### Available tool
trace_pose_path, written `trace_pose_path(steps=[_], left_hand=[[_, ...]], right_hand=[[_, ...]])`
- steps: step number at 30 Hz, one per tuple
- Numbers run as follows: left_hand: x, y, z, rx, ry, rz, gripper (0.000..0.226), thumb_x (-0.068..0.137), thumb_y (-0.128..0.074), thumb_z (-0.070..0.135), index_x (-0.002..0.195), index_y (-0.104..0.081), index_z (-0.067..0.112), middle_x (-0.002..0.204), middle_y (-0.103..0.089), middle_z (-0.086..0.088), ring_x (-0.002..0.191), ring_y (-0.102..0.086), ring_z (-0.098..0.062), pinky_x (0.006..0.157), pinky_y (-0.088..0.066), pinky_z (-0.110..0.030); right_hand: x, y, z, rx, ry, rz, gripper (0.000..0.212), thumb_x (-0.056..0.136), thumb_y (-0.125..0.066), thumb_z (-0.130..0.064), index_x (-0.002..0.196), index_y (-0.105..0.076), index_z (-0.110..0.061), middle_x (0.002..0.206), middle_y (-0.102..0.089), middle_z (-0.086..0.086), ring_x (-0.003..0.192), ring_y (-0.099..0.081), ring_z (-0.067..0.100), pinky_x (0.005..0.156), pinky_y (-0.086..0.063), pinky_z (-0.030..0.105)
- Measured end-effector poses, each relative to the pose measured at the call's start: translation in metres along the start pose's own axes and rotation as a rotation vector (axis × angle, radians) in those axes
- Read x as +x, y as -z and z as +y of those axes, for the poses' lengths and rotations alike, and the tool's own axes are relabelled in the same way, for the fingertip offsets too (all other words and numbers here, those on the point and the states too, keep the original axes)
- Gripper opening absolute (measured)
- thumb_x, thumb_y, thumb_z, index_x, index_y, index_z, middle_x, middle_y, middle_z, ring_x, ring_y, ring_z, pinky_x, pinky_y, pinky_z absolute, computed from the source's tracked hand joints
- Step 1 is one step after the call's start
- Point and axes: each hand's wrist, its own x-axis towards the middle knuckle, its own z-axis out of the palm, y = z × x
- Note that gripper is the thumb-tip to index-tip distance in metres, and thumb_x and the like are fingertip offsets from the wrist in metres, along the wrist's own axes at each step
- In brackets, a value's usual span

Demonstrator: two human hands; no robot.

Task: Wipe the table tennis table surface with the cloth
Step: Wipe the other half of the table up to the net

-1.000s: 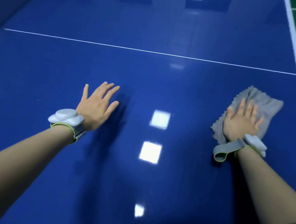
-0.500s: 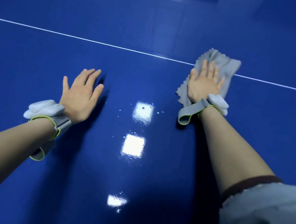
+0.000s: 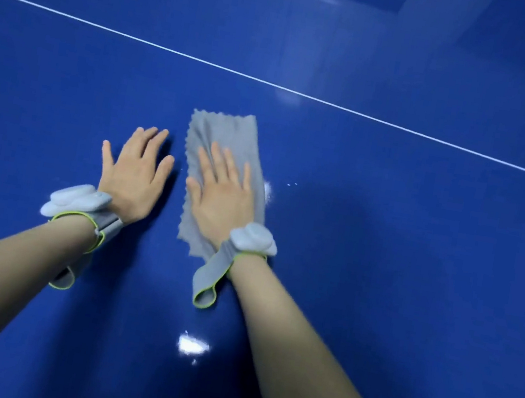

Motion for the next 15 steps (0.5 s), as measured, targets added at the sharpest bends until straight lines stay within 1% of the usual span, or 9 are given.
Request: trace_pose_path(steps=[4,7,9,11,15], left_hand=[[-0.019,-0.009,0.032,-0.019,-0.12,-0.037,0.048,0.099,-0.027,0.033,0.145,-0.026,0.018,0.153,-0.023,-0.001,0.144,-0.01,-0.016,0.112,0.0,-0.054],[-0.024,-0.012,0.061,-0.03,-0.16,-0.036,0.048,0.099,-0.027,0.033,0.145,-0.026,0.019,0.153,-0.024,-0.001,0.144,-0.01,-0.016,0.113,0.0,-0.054],[-0.024,-0.012,0.08,-0.038,-0.176,-0.03,0.048,0.099,-0.027,0.033,0.145,-0.025,0.019,0.153,-0.023,0.0,0.144,-0.01,-0.016,0.113,0.001,-0.052],[-0.025,-0.012,0.094,-0.039,-0.212,-0.029,0.048,0.099,-0.027,0.033,0.145,-0.025,0.019,0.153,-0.023,0.0,0.144,-0.01,-0.016,0.113,0.002,-0.051],[-0.018,-0.012,0.099,0.036,-0.287,-0.066,0.05,0.099,-0.026,0.035,0.146,-0.024,0.02,0.154,-0.022,0.001,0.144,-0.009,-0.014,0.113,0.004,-0.05]], right_hand=[[-0.073,0.007,0.027,0.023,-0.079,-0.017,0.055,0.101,-0.02,-0.042,0.151,-0.006,-0.025,0.159,-0.001,-0.006,0.145,0.003,0.013,0.113,0.014,0.036],[-0.121,0.02,0.07,0.004,-0.207,0.01,0.055,0.099,-0.019,-0.045,0.15,-0.01,-0.027,0.158,-0.005,-0.007,0.146,-0.001,0.013,0.114,0.011,0.037],[-0.145,0.03,0.104,-0.022,-0.304,0.014,0.056,0.098,-0.014,-0.048,0.151,-0.008,-0.03,0.158,-0.002,-0.009,0.144,0.003,0.009,0.113,0.012,0.037],[-0.16,0.04,0.137,-0.047,-0.411,0.044,0.06,0.094,-0.005,-0.051,0.15,-0.005,-0.03,0.158,-0.002,-0.009,0.144,0.004,0.008,0.113,0.01,0.037],[-0.164,0.057,0.187,-0.058,-0.605,0.084,0.056,0.098,-0.008,-0.047,0.151,-0.003,-0.028,0.158,0.001,-0.008,0.145,0.004,0.011,0.115,0.006,0.042]])
